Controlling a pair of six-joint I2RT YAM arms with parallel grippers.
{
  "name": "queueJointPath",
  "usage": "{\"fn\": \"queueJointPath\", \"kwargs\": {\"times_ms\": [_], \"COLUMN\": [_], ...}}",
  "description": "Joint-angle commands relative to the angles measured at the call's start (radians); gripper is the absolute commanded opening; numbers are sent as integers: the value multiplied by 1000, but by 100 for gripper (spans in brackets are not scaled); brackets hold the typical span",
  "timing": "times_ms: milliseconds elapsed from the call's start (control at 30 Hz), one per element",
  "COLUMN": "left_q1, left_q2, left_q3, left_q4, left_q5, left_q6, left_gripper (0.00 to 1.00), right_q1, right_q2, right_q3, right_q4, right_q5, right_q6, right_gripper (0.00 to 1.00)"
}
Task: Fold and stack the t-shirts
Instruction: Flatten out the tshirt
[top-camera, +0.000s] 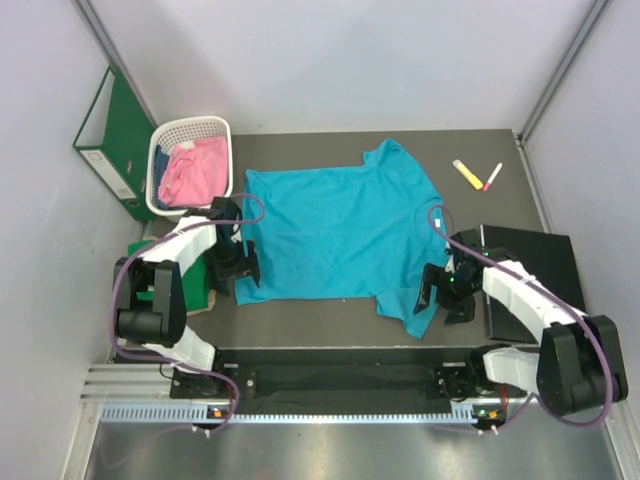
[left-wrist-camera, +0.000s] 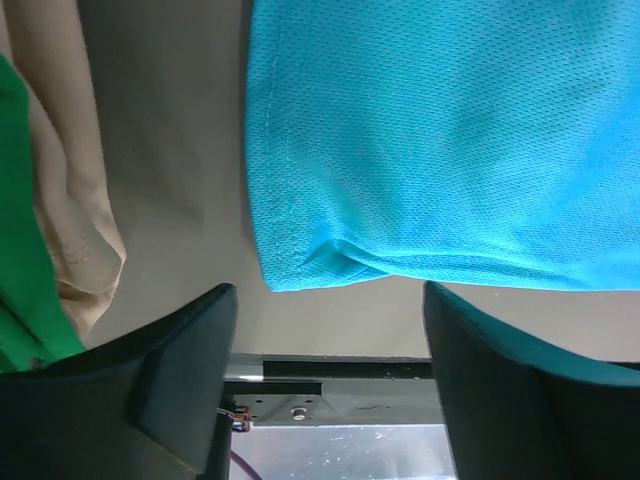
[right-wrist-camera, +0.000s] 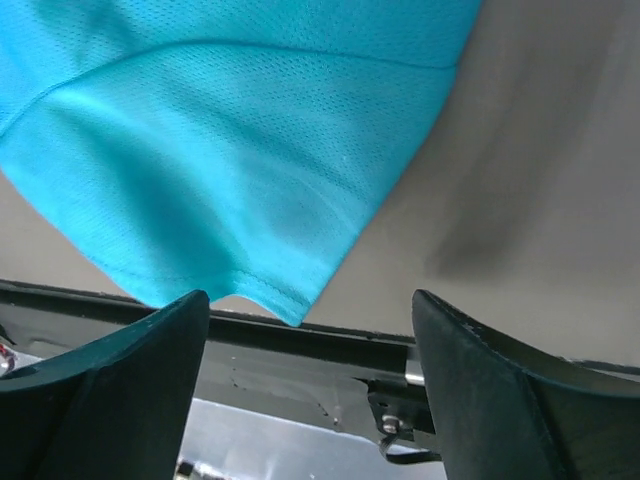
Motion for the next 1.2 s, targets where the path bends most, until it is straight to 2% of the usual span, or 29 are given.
{"fn": "queueJointPath", "kwargs": {"times_ms": [0, 33, 67, 100, 167, 200, 233, 267, 300, 367, 400, 600, 933, 1167], "left_q1": [-12, -15, -18, -24, -30, -36, -39, -43, -49, -53, -56, -58, -58, -56], "left_q2": [20, 30, 36, 48, 60, 71, 77, 88, 91, 96, 94, 89, 92, 93], "left_q3": [2, 5, 9, 16, 22, 27, 30, 33, 39, 45, 55, 87, 90, 123], "left_q4": [19, 22, 25, 29, 34, 37, 39, 37, 35, 28, 25, -20, -83, -126], "left_q5": [25, 26, 29, 35, 37, 39, 37, 36, 34, 26, 25, -10, -52, -70], "left_q6": [-28, -34, -37, -45, -52, -59, -62, -65, -72, -77, -80, -82, -91, -92], "left_gripper": [75, 71, 60, 54, 40, 26, 18, 1, 0, 0, 0, 0, 0, 0], "right_q1": [53, 60, 64, 76, 81, 87, 89, 92, 93, 96, 98, 101, 100, 100], "right_q2": [54, 77, 88, 109, 132, 154, 165, 177, 194, 206, 209, 217, 145, 99], "right_q3": [-37, -43, -54, -62, -77, -82, -83, -83, -80, -71, -69, -57, 50, 53], "right_q4": [111, 123, 131, 154, 172, 192, 202, 209, 215, 223, 225, 209, -28, -94], "right_q5": [-31, -35, -35, -35, -43, -46, -55, -58, -60, -58, -58, -35, 158, 149], "right_q6": [59, 62, 68, 70, 71, 71, 67, 64, 58, 47, 47, 36, 16, 45], "right_gripper": [79, 72, 68, 65, 51, 48, 45, 44, 43, 23, 1, 0, 0, 0]}}
